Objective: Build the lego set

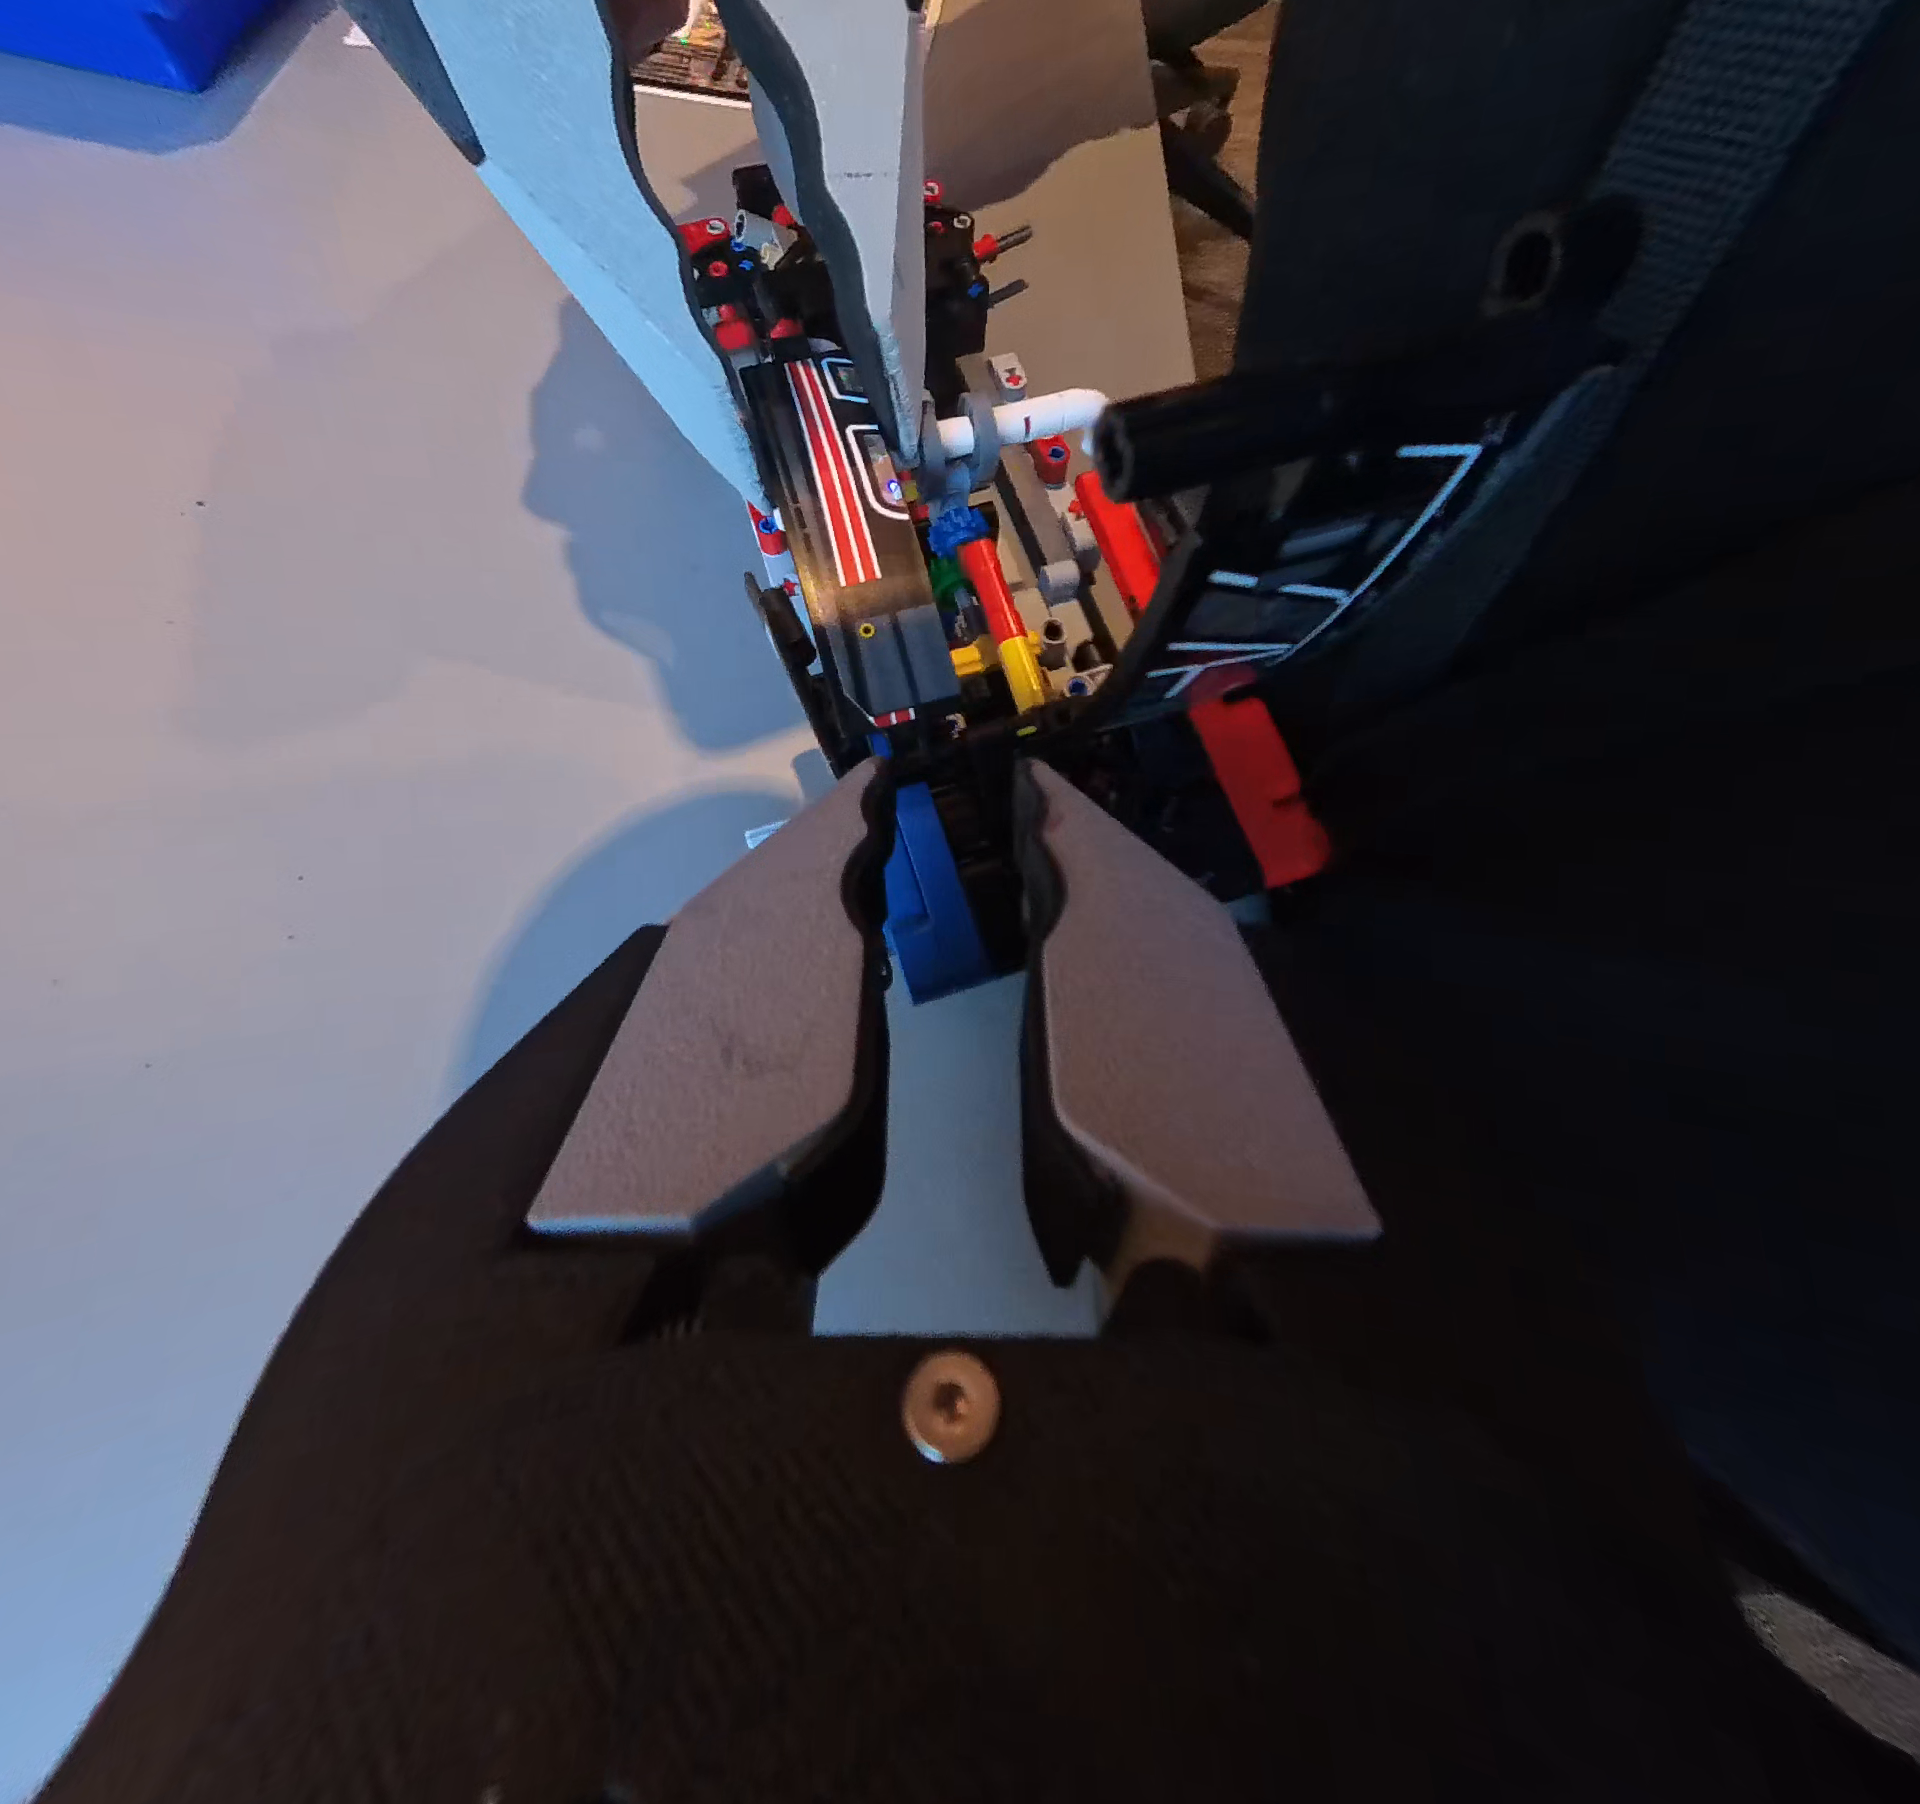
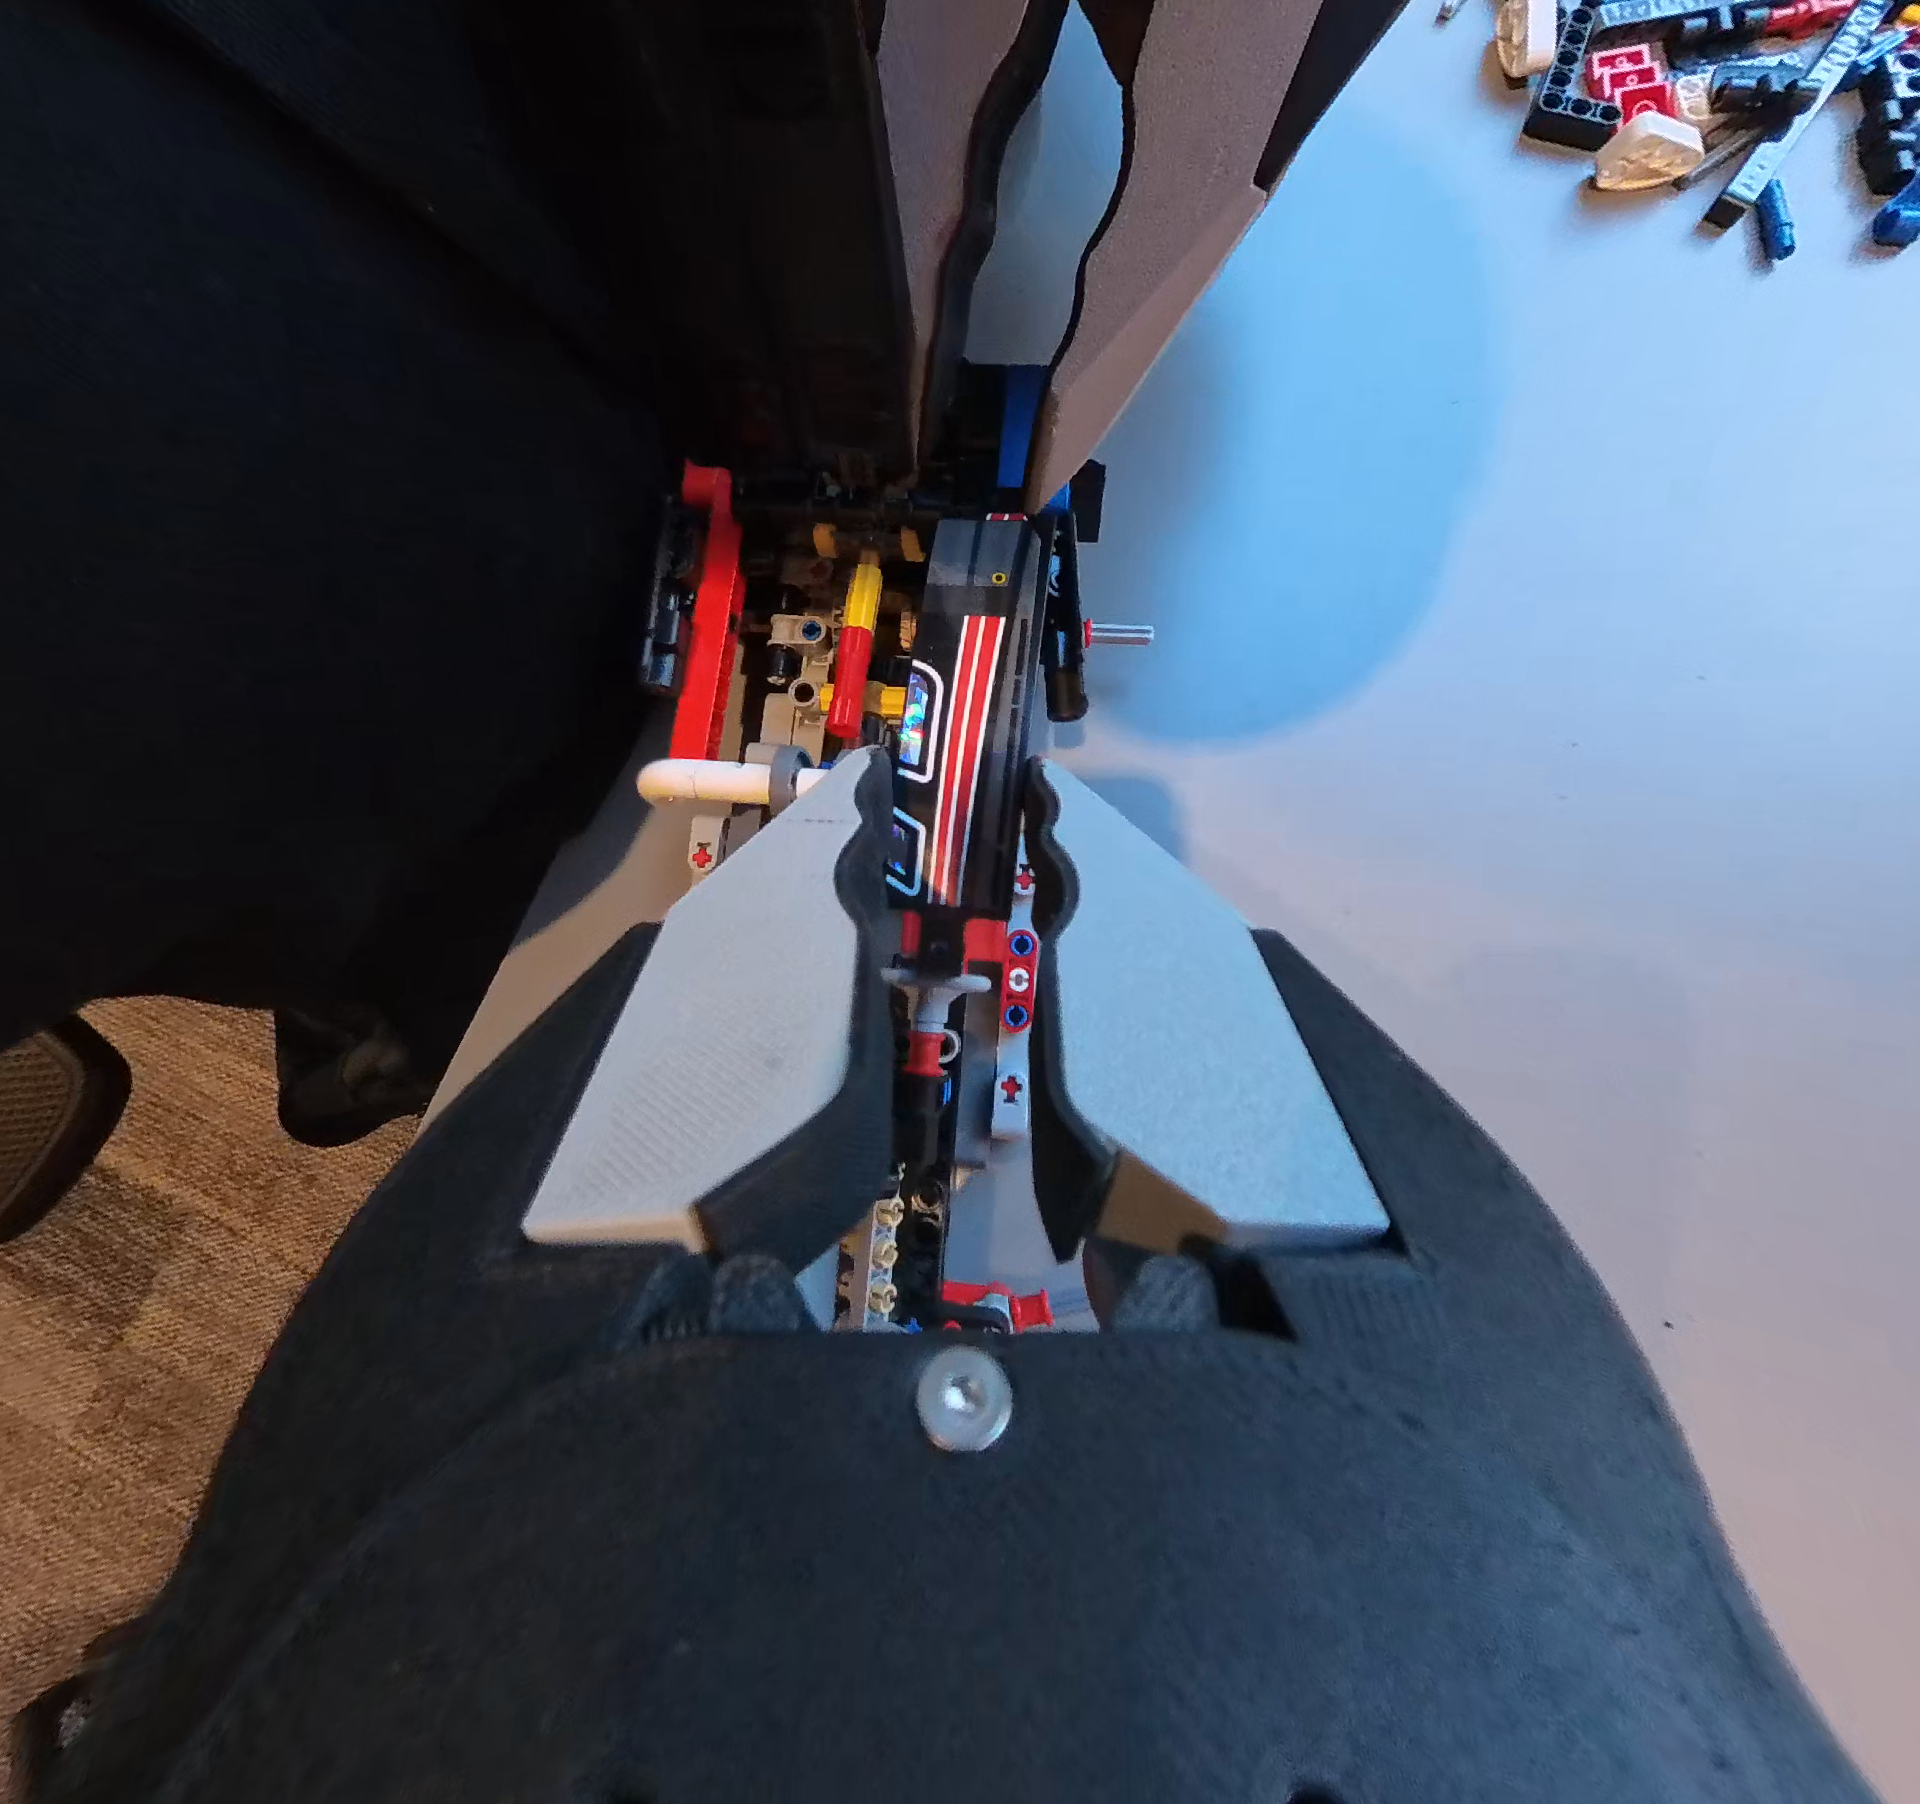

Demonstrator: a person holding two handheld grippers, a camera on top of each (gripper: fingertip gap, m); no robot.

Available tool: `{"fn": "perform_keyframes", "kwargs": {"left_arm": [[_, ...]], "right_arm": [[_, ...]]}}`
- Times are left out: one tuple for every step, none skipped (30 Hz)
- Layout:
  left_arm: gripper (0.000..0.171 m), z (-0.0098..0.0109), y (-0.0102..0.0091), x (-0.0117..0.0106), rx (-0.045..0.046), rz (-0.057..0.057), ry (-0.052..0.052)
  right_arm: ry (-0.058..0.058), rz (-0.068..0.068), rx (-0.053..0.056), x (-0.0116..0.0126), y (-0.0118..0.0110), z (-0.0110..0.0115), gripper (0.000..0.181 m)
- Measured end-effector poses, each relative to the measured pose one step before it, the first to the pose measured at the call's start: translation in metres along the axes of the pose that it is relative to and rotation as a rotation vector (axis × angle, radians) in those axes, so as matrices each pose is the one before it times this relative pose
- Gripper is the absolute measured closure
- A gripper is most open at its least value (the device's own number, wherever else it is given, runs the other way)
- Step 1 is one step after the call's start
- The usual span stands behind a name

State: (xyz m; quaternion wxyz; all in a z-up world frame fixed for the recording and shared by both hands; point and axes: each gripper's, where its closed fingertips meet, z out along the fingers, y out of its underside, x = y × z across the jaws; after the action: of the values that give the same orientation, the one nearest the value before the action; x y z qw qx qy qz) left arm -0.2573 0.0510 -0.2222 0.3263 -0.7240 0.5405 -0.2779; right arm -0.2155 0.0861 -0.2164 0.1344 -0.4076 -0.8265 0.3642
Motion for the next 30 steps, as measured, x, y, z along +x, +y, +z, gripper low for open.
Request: {"fn": "perform_keyframes", "kwargs": {"left_arm": [[0.152,0.00019,-0.00014,-0.00016,-0.00371,-0.0029,0.001],[0.152,0.00066,-0.00026,-0.00013,0.00008,-0.0118,0.0023],[0.152,0.00086,-0.00039,-0.0003,0.00552,-0.0165,0.0009],[0.152,0.00115,-0.00031,-0.00019,0.00758,-0.0191,0.0001],[0.152,0.00069,-0.00035,-0.00006,0.00933,-0.0129,0.0024],[0.152,0.00051,-0.00037,0.00013,0.009,-0.0068,0.0024],[0.152,0.00044,-0.00029,0.00016,0.00509,-0.0005,0.0017],[0.152,0.00048,-0.00036,0.00005,0.00156,0.0005,-0.0002],[0.153,0.00033,-0.00037,0.00015,-0.00089,0.0015,-0.0012],[0.153,0.0003,-0.00022,0.00013,-0.00099,0.0019,-0.0008],[0.153,0.00025,-0.00019,0.00009,-0.00023,-0.0014,0.0006],[0.153,0.00006,-0.00014,0.00012,0.0,0.0013,-0.0003],[0.153,0.00012,-0.00018,0.00027,-0.00112,0.0029,-0.0005],[0.153,0.00012,-0.00017,0.00025,-0.00288,0.0058,0.0017],[0.153,0.0002,-0.0001,0.00009,-0.00514,0.0086,0.005],[0.153,0.00045,-0.00017,0.00012,-0.00615,0.0088,0.0098],[0.153,0.00059,-0.00012,-0.0001,-0.00478,0.0092,0.0141],[0.153,0.00063,-0.0001,-0.00006,-0.00515,0.0046,0.0181],[0.153,0.00072,-0.00028,-0.00002,-0.00331,-0.0031,0.0228],[0.153,0.00053,-0.00023,-0.00009,0.00271,-0.0174,0.0305],[0.153,0.00049,-0.00028,-0.00043,0.00632,-0.0345,0.0364],[0.153,0.00054,-0.0004,-0.00094,0.00486,-0.0241,0.0259],[0.153,0.00047,-0.00071,-0.00114,0.00222,-0.0018,0.0095],[0.153,0.00011,-0.00086,-0.00097,-0.0029,0.0132,0.0021],[0.153,0.00058,-0.0007,-0.00094,-0.0073,0.011,0.0011],[0.152,0.00078,-0.00081,-0.00082,-0.00703,0.0032,0.0025],[0.152,0.00086,-0.00052,-0.00049,-0.00472,0.0031,0.0039],[0.152,0.00086,-0.00036,-0.00036,-0.00188,0.0054,0.0027],[0.152,0.00082,-0.00054,-0.00006,0.00102,0.004,0.0031],[0.152,0.00082,-0.00032,0.00001,0.00533,0.006,0.0032]], "right_arm": [[-0.0008,0.0006,0.0004,-0.00011,0.00021,-0.00011,0.16],[-0.0032,0.0029,0.0024,-0.00013,0.00034,-0.00029,0.16],[-0.0042,0.0044,0.0032,-0.00041,0.00055,-0.00043,0.16],[-0.0025,0.0035,0.0029,-0.00017,0.00058,-0.00057,0.16],[-0.0005,-0.0004,0.0028,-0.00013,0.00046,-0.00068,0.159],[0.0012,-0.0046,0.0018,0.00018,0.00058,-0.0007,0.16],[0.0023,-0.0033,0.0008,0.00082,0.0003,-0.00041,0.16],[-0.0002,0.0007,-0.0001,0.00126,0.00038,-0.00026,0.16],[-0.0053,0.0034,0.0006,0.00109,0.00043,-0.00017,0.16],[-0.0096,0.004,0.0008,0.0003,0.00041,-0.00017,0.16],[-0.009,0.0034,-0.0003,-0.00038,0.00042,-0.00001,0.16],[-0.0021,-0.0036,-0.001,-0.00074,0.00024,-0.00006,0.16],[0.007,-0.0112,-0.0015,-0.0006,0.00015,-0.00013,0.16],[0.01,-0.0077,-0.003,-0.00068,-0.00009,-0.00021,0.16],[0.0075,0.0013,-0.0043,-0.0006,0.00007,-0.0003,0.16],[0.0025,0.0094,-0.0029,-0.0008,0.00051,-0.00026,0.16],[-0.0019,0.0154,-0.0028,-0.00096,0.0007,-0.00014,0.16],[0.0004,0.0137,-0.0062,-0.00106,0.00085,-0.00027,0.16],[0.0062,0.0086,-0.0107,-0.00087,0.0007,-0.00051,0.16],[0.0097,0.0091,-0.0163,-0.00093,0.00069,-0.00051,0.16],[0.011,0.0118,-0.0216,-0.0011,0.00069,-0.00049,0.16],[0.0139,0.0123,-0.0248,-0.001,0.00079,-0.00059,0.16],[0.015,0.0131,-0.0237,-0.0009,0.00092,-0.00072,0.16],[0.0102,0.0139,-0.0166,-0.00097,0.00065,-0.00069,0.16],[0.0017,0.0166,-0.0116,-0.00123,0.00111,-0.0004,0.16],[-0.0076,0.0214,-0.004,-0.00114,0.00101,-0.00034,0.16],[-0.0126,0.0216,0.0014,-0.00078,0.00104,-0.00052,0.16],[-0.0098,0.0138,0.0002,-0.00039,0.00098,-0.0005,0.16],[-0.0035,0.0021,-0.0057,-0.00003,0.00084,-0.00056,0.16],[0.0009,-0.0052,-0.009,0.00003,0.00074,-0.00053,0.16]]}}
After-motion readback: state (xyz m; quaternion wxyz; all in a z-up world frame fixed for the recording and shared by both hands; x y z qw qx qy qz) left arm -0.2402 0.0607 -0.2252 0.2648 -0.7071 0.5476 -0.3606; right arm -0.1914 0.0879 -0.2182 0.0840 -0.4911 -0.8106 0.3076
